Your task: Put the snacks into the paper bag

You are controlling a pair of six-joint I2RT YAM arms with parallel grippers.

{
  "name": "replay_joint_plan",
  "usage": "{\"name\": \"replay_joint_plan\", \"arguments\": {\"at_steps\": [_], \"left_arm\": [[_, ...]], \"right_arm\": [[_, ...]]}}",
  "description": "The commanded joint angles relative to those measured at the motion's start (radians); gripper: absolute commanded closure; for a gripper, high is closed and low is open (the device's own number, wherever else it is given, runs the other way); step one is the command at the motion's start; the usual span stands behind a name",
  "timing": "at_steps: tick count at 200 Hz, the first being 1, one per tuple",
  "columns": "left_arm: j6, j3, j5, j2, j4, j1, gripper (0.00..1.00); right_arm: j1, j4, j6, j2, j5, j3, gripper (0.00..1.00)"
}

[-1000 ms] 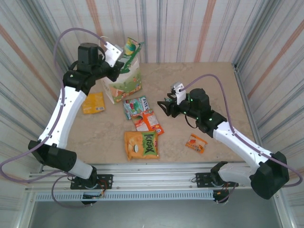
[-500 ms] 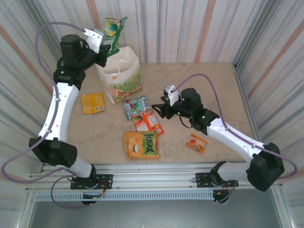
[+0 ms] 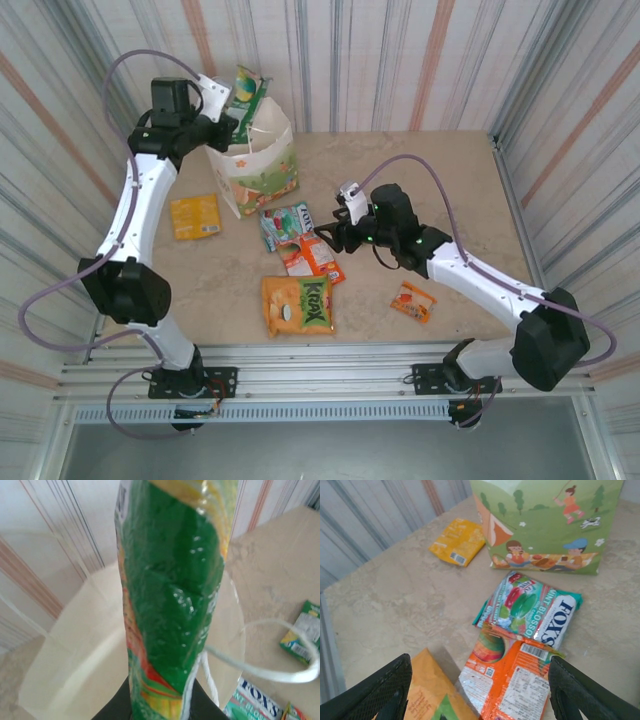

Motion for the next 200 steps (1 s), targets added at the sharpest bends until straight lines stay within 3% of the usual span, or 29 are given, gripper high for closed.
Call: {"name": "replay_joint_plan", "arguments": {"at_steps": [1,55,87,123,200], "left_arm": [[0.049,0.003,-0.054,0.002,-0.057,0.003,0.98],[0.107,0.039,-0.185,0.036,-0.117,-0.025,0.83],[0.107,0.055,-0.199,0.034,-0.128,-0.034,0.64],[0.094,0.052,-0.193,0.008,-0.110,-0.041,0.60],[-0.156,-0.139,-0.154,-0.217,-0.064,-0.064,0.45]], "right_arm": [[0.019,-0.056,-0.027,0.025,-0.021,0.051,0.28],[0.024,-0.054,-0.021,0.045,-0.012,0.060,0.27],[0.024,-0.049,-0.005,0.043,-0.016,0.058,0.27],[0.024,-0.055,0.002,0.032,-0.001,0.055,0.27],[0.015,-0.078,0.083,-0.019,0.044,-0.004,0.27]]}}
